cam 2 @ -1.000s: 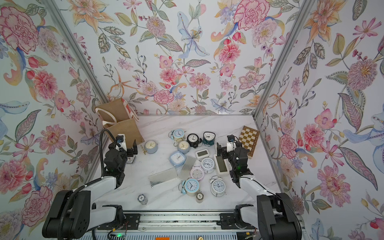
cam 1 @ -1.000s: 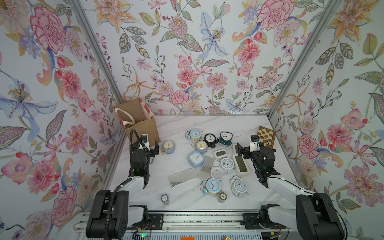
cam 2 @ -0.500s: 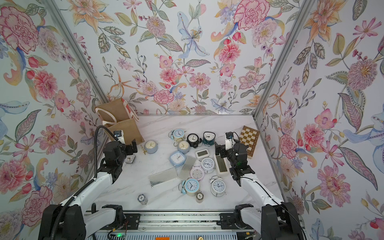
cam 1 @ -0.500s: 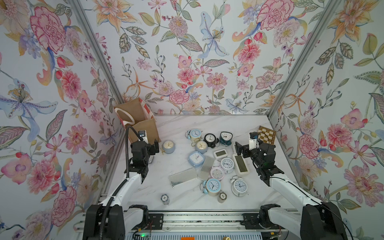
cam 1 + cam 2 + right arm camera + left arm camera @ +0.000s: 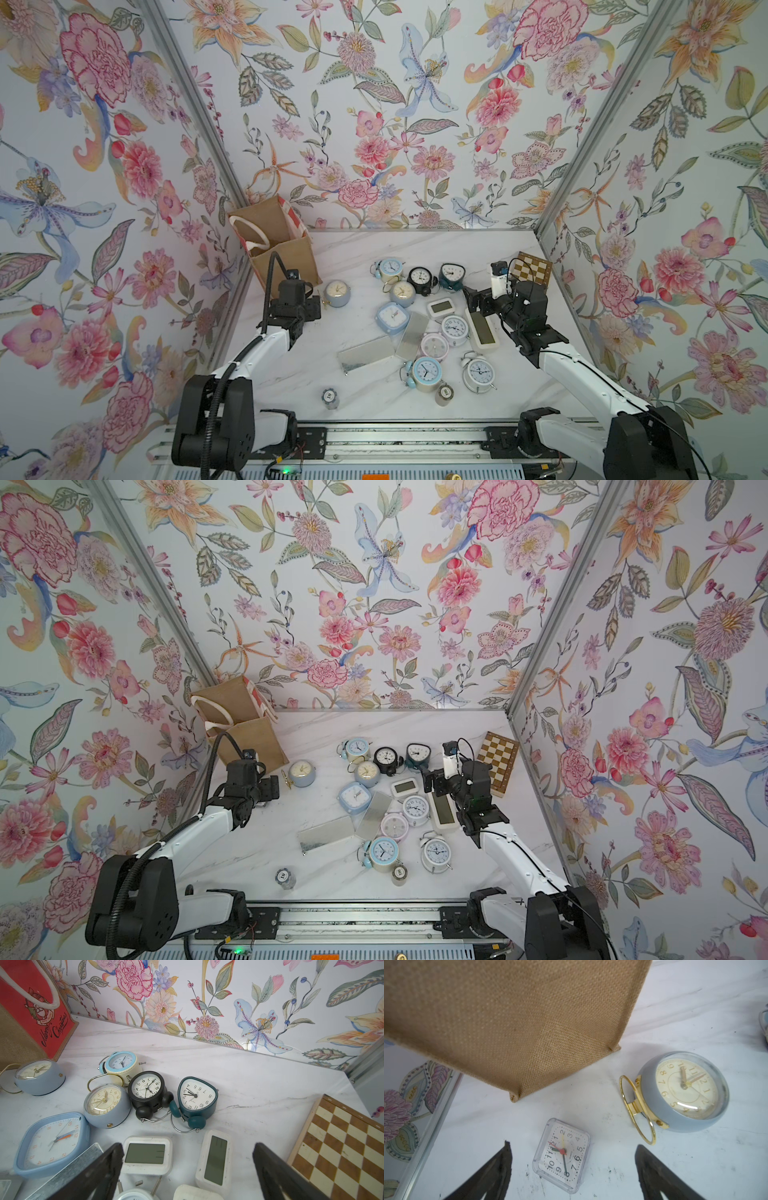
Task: Put the alarm clock into the canvas bag
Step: Pick up the alarm from the center of the board.
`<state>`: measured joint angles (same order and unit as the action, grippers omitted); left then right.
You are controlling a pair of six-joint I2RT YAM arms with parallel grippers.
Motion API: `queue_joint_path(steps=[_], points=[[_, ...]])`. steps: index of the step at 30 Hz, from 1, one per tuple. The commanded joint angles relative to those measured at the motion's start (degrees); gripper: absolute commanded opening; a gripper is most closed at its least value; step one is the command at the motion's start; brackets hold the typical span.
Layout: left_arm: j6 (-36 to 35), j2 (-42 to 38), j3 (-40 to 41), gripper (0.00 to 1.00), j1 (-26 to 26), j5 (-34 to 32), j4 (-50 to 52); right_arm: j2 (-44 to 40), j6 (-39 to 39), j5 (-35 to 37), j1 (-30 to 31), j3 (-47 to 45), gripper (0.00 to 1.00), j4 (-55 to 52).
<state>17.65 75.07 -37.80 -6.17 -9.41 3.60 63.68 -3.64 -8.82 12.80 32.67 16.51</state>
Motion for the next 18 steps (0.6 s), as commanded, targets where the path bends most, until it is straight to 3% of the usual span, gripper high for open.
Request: queue_joint_path(steps=[1,18], points=[[1.16,2.72,-1.12,0.91,1.30,1.04,1.49,0.26,-0.39,-1.78,0.39,0.22,0.99,-0.34],[-2.61,17.30,-8.49,0.78,5.51,3.83,2.21,0.03,-1.89,-3.73,0.73,0.29,0.99,-1.60]])
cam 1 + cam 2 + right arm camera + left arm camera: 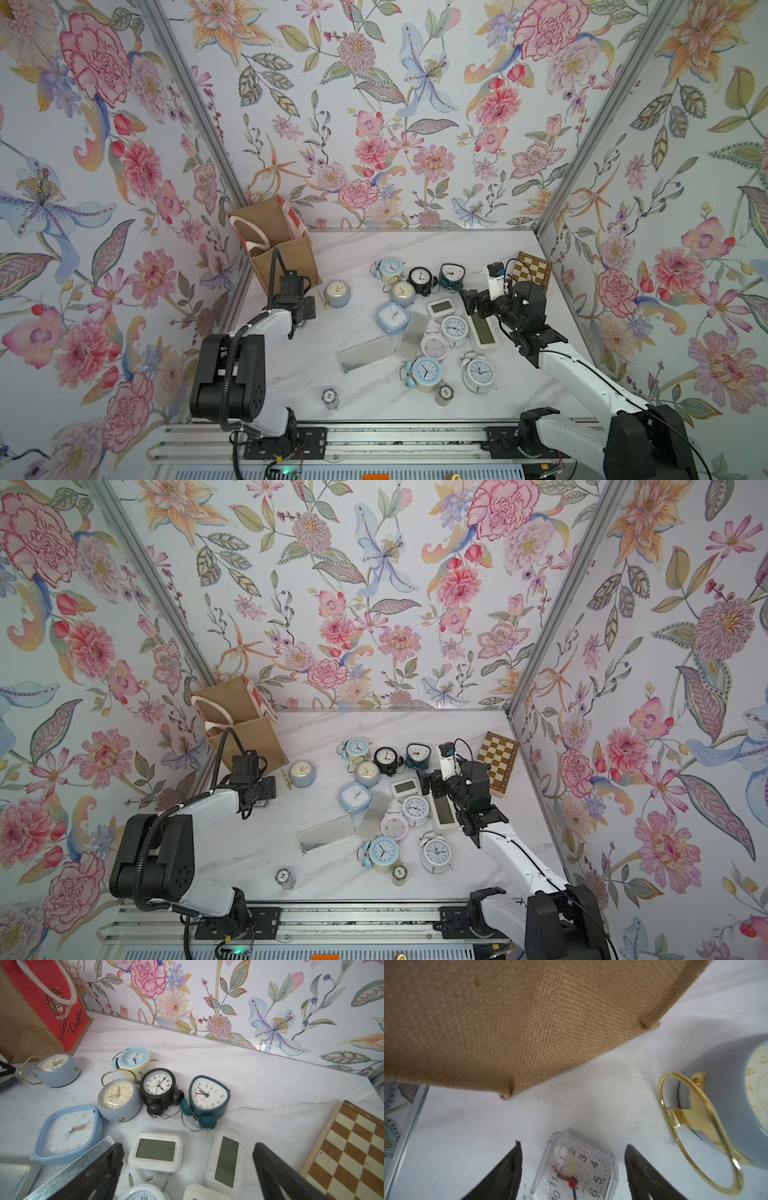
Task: Put the alarm clock into the canvas bag
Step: Pick up the alarm from the center of the board.
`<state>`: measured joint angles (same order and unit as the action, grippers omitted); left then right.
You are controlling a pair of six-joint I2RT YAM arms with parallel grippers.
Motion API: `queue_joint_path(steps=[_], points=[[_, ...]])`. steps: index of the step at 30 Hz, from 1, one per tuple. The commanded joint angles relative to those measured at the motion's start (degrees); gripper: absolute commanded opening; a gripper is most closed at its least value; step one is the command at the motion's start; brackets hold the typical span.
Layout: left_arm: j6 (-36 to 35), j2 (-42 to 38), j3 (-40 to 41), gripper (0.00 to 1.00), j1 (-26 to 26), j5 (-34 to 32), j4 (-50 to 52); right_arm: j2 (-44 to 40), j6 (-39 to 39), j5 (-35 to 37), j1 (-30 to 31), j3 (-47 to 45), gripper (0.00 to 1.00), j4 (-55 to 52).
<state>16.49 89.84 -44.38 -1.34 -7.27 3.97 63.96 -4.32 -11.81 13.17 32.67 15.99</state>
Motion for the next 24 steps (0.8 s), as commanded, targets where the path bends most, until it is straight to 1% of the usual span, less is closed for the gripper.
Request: queue_joint_path(steps=[1,7,17,20,24], points=[[-1.51,3.29,-2.26,0.78,0.94,2.46,1.94,-0.33,-1.37,-0.71,0.35,0.29,0.99,-1.13],[-0.61,6.28,-3.45,0.75,1.17,5.45,2.54,-0.78,-1.71,-0.67,0.59,0.13,0.99,-1.84],[0.98,4.08,-1.53,0.67,1.12,7.70,2.89,-1.39,-1.91,-0.71,0.93,0.03,0.99,-2.19],[1.21,3.28,-1.25,0.73,0.99,8.38,3.83,-1.48,-1.88,-0.89,1.06,0.19,0.99,-2.28],[1.48,1.28,-0.30,0.74,0.91,9.93,4.51,-1.56,-1.93,-1.09,1.24,0.34,0.99,-2.45]])
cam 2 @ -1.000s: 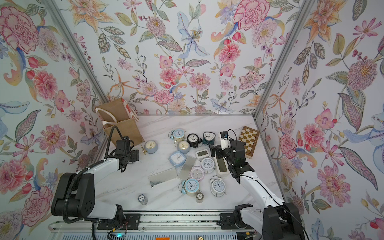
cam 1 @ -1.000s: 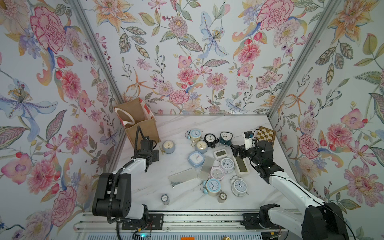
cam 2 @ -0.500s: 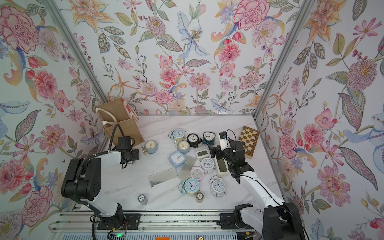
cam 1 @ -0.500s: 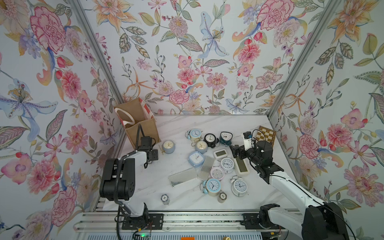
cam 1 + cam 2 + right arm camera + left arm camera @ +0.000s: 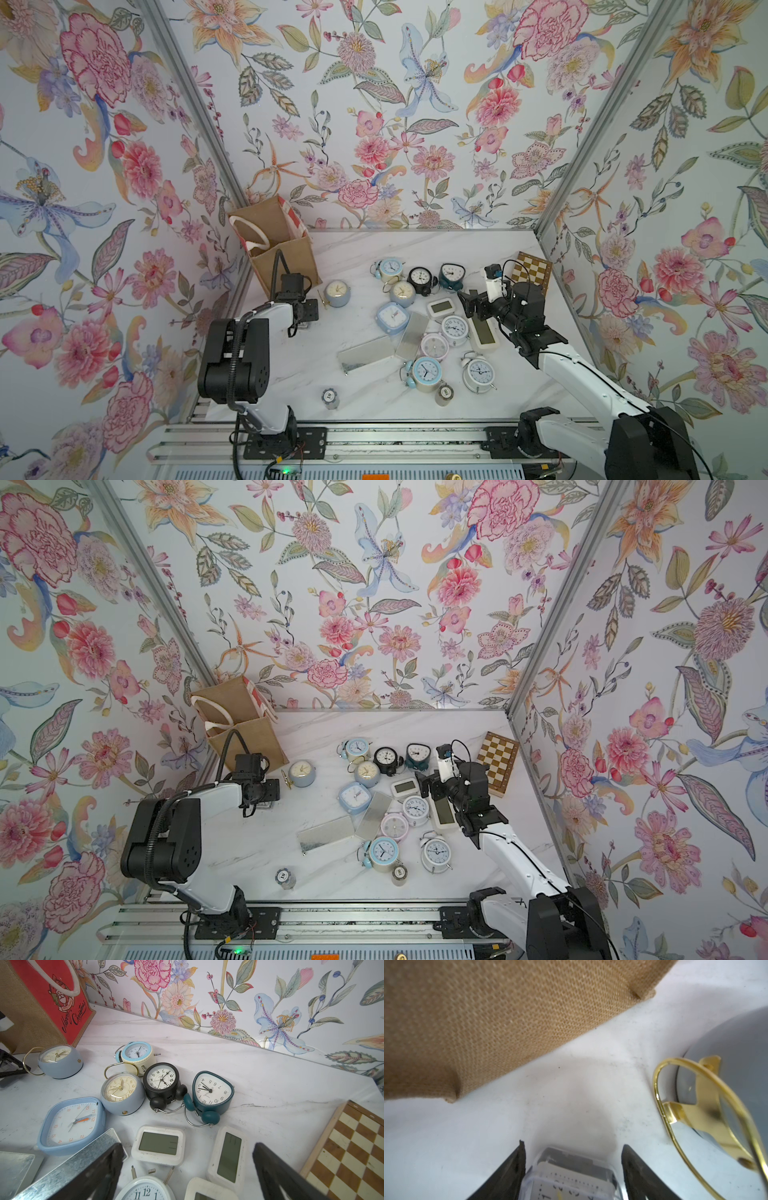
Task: Put the alarm clock into the canvas bag
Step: Pick up the alarm from the center of the board.
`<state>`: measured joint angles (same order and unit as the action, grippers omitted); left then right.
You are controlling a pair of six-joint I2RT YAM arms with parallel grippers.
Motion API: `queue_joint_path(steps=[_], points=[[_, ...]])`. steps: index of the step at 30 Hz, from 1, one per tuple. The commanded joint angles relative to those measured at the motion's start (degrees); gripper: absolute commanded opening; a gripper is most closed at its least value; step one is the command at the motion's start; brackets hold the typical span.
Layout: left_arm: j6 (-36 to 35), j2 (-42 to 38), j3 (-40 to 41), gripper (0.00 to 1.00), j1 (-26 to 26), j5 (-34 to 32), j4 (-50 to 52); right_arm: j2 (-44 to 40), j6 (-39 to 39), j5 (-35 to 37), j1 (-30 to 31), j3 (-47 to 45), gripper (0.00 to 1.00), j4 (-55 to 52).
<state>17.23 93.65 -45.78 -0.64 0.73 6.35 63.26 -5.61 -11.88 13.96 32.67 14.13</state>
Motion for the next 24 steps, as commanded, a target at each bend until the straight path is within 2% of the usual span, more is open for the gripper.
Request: queue_joint_path(steps=[1,7,14,20,24], points=[[0.83,-2.82,1.34,0.72,0.01,2.08,2.30,-0.95,-0.70,-1.05,0.44,0.38,0.99,-0.59],[1.13,-3.63,1.92,0.64,-0.19,1.35,3.04,-1.04,-0.57,-1.51,0.79,0.01,0.99,-0.27],[1.05,-1.72,1.05,0.68,-0.38,0.86,3.47,-0.71,-0.54,-1.69,0.89,-0.11,0.99,0.28],[1.11,-2.48,0.87,0.56,-0.83,0.47,3.66,-1.16,-0.54,-1.58,0.90,0.11,0.99,-0.04],[1.21,-6.54,0.54,0.48,-1.31,0.41,4.90,-1.90,-0.55,-1.37,0.99,0.26,0.99,-0.58]])
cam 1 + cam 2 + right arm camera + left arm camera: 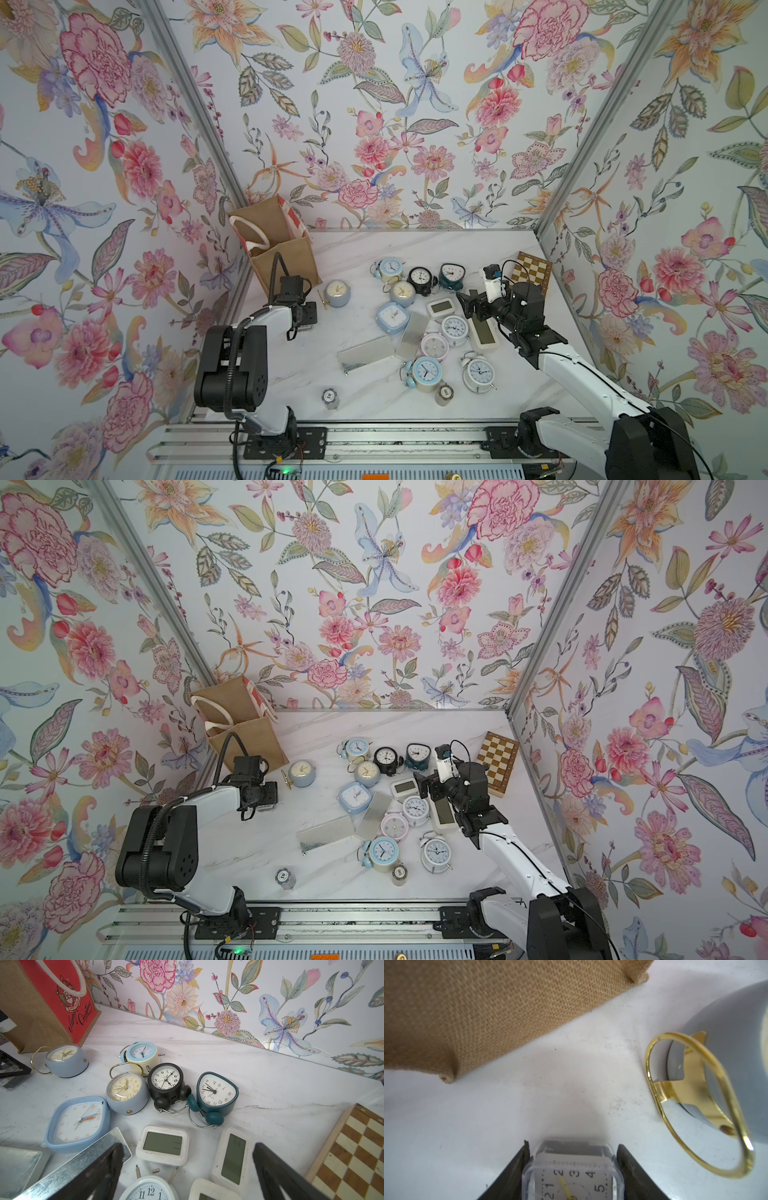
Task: Put the alarm clock into the canvas bag
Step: Pick up the alarm from the center of the board.
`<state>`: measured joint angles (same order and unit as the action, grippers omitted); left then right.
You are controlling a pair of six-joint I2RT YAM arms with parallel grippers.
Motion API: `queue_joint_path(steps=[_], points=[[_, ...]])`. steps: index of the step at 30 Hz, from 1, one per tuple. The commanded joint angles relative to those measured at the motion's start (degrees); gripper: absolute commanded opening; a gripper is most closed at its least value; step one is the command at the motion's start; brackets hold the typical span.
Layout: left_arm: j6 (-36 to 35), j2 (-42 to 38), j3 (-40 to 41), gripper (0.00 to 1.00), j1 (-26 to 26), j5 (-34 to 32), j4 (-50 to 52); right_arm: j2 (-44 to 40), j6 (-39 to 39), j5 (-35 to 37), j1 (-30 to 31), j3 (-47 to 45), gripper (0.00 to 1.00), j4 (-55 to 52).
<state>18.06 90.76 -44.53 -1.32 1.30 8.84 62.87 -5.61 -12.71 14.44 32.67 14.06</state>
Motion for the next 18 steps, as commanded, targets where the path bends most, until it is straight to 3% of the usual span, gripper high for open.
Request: queue_joint_path(steps=[1,11,18], points=[[0.39,-4.72,-1.01,0.47,-0.82,-0.05,2.95,-1.77,-0.52,-0.45,0.59,0.38,0.99,-0.70],[0.80,-16.31,-11.04,0.40,-2.01,0.54,10.29,-3.96,-0.54,0.02,1.15,1.76,0.99,-2.10],[-0.75,-17.37,-25.65,0.38,-2.11,-0.65,13.38,-4.69,-0.64,-0.01,1.46,2.89,0.99,-2.33]])
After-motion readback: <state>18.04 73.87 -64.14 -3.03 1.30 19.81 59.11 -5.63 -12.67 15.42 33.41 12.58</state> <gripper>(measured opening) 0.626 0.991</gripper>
